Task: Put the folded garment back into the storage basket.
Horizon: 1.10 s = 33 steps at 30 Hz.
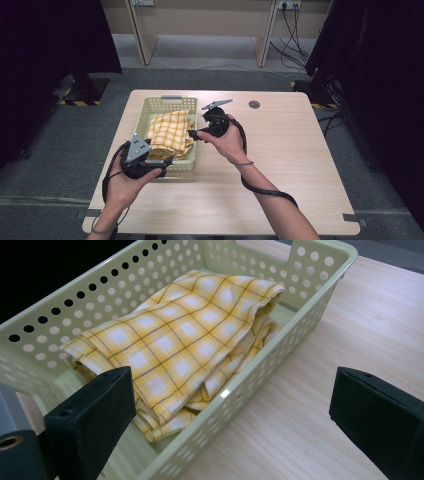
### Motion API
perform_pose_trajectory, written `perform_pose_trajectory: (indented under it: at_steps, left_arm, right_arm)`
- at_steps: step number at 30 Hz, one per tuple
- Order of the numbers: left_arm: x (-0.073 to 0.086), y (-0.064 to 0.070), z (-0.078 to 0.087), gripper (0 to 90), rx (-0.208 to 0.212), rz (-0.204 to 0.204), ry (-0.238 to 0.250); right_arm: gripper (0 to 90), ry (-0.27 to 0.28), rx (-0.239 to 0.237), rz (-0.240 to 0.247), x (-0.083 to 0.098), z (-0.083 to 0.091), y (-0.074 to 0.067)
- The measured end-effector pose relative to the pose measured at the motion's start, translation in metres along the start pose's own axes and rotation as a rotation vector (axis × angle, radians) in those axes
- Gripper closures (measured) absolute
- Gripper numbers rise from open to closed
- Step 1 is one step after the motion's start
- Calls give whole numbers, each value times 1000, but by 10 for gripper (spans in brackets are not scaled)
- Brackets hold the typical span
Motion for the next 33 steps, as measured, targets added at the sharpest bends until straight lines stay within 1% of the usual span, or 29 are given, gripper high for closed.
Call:
perform_pose_trajectory:
  at_steps: [2,7,8,9,10,11,12,13,14,15,16,17,18,19,22,23,24,26,30,33]
  left_arm:
    - [0,0,0,115,0,0,0]
    - [5,3,4,116,5,7,11]
    - [5,3,4,116,5,7,11]
    - [8,4,5,116,9,10,10]
    - [8,4,5,116,9,10,10]
    - [14,6,7,116,14,14,6]
    - [14,6,7,117,14,14,6]
    - [14,6,7,117,14,14,6]
    - [19,8,9,117,17,18,1]
    - [19,8,9,117,17,18,1]
    - [19,8,9,117,17,18,1]
    - [23,9,11,117,22,18,-6]
    - [23,9,11,117,22,18,-6]
    - [26,10,12,117,21,21,-8]
    - [26,10,12,117,21,21,-8]
    - [27,10,15,117,19,25,0]
    - [28,11,16,117,21,31,6]
    - [30,12,17,117,37,48,23]
    - [37,13,17,119,39,43,25]
    - [41,14,17,120,40,47,22]
  right_arm:
    - [55,10,-2,0,2,3,-1]
    - [55,12,-4,3,5,7,-2]
    - [55,14,-5,6,8,10,-2]
    - [55,14,-5,6,8,10,-2]
    - [55,14,-5,6,8,10,-2]
    - [55,16,-6,7,12,13,-3]
    - [55,16,-6,7,12,13,-3]
    - [55,15,-9,1,16,16,-3]
    - [55,15,-9,1,16,16,-3]
    - [55,15,-9,1,16,16,-3]
    - [56,12,-9,4,20,19,-4]
    - [56,12,-9,4,20,19,-4]
    - [56,12,-9,4,20,19,-4]
    - [56,16,-6,3,23,21,-3]
    - [58,19,-5,-6,27,23,-3]
    - [58,19,-5,-6,27,23,-3]
    - [58,22,-3,-1,31,25,-3]
    - [58,19,-2,-10,36,28,-3]
    - [58,18,2,-15,43,31,-1]
    - [58,15,5,-25,49,34,0]
Point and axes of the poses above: each handheld gripper's, and its own axes: z roughly backward along the jaws, x roughly out of its underside, y roughly to its right, the point moved 2 cm from there along -z, roughly forward along the jaws, and after that the axes turned 14 degrees about z, right-handed, at the moved point
